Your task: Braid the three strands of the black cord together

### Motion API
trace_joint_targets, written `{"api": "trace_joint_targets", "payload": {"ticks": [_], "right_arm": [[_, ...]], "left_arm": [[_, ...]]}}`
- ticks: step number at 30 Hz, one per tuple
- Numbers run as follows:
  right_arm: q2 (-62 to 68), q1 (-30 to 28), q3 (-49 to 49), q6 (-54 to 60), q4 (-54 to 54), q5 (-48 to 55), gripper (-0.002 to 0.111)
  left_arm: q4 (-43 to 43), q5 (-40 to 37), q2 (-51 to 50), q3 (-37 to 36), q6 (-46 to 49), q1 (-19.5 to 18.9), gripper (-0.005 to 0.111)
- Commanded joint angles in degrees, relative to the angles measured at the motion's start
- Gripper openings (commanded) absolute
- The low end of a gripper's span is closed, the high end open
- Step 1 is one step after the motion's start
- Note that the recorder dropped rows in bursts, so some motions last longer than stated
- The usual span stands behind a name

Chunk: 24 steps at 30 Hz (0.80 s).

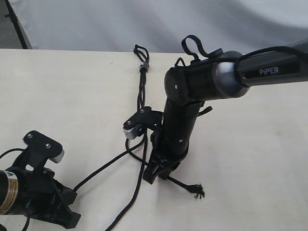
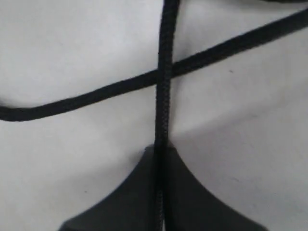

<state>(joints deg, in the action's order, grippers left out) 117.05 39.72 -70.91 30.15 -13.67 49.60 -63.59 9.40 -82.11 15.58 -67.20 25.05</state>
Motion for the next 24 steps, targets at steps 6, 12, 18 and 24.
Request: {"api": "trace_joint_targets", "payload": {"ticks": [6,12,18,24], "right_arm": [[-0.1,-1.6,0.4,-6.7,8.4,0.0,-0.001],[-0.1,-1.5,0.4,-6.6,8.4,-0.8,-0.001],[-0.1,-1.5,0.4,-6.4,8.4,-1.7,-0.001],[-0.1,-1.5,0.4,-6.3,8.4,-1.8,-0.001]], "left_arm": [[-0.3,1.1,0.1,-0.4,-0.4,0.3,0.000],[-0.3,1.1,0.1,-0.4,-0.4,0.3,0.019],[-3.3,8.4,1.8,0.2,-0.4,0.3,0.065],[-12.2,22.8,6.6,2.9,-1.6,0.3,0.085]]}}
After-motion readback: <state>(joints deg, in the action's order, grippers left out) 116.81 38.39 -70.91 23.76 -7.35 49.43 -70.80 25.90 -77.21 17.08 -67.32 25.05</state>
